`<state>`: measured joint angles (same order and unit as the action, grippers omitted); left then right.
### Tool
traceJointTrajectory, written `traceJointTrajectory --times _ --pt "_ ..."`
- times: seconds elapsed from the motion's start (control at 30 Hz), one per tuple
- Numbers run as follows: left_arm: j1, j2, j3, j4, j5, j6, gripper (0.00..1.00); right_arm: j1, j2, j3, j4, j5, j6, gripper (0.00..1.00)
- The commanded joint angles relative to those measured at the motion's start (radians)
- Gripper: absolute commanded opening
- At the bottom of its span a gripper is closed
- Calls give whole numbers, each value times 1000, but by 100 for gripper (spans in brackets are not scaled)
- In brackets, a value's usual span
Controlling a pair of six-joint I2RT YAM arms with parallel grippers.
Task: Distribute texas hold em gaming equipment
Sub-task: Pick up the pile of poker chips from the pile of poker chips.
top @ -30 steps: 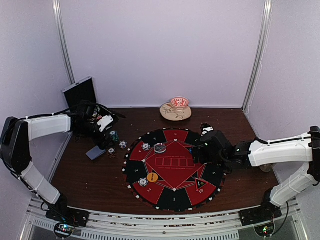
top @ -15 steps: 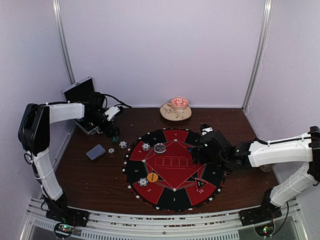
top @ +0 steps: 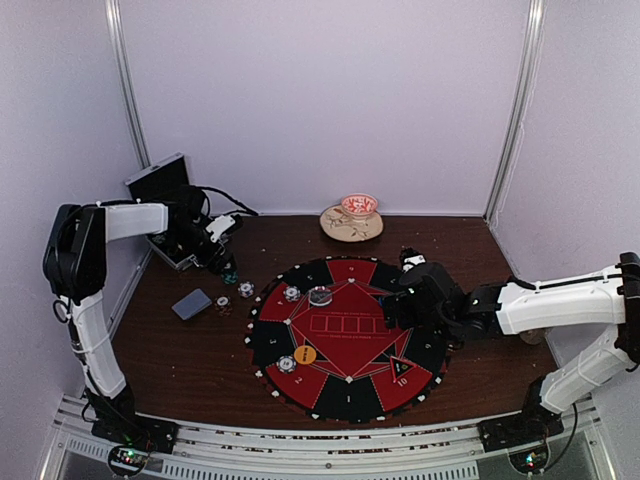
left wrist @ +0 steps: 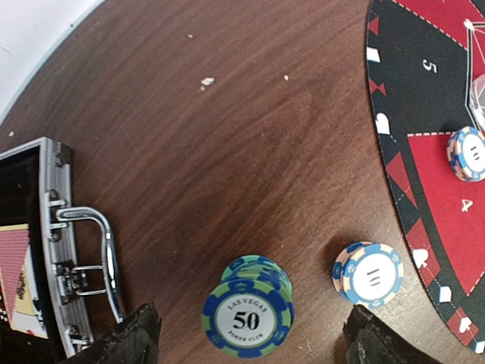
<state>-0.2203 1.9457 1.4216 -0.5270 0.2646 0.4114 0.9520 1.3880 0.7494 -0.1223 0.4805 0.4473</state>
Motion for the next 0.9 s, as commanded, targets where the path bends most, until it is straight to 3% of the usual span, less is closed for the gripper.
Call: traceJointTrajectory --times 0.0,0.87 --pt "5 31 28 -8 29 11 86 8 7 28 -4 35 -8 100" --pt "6 75 56 12 5 -3 67 13 15 29 -5 42 -8 100"
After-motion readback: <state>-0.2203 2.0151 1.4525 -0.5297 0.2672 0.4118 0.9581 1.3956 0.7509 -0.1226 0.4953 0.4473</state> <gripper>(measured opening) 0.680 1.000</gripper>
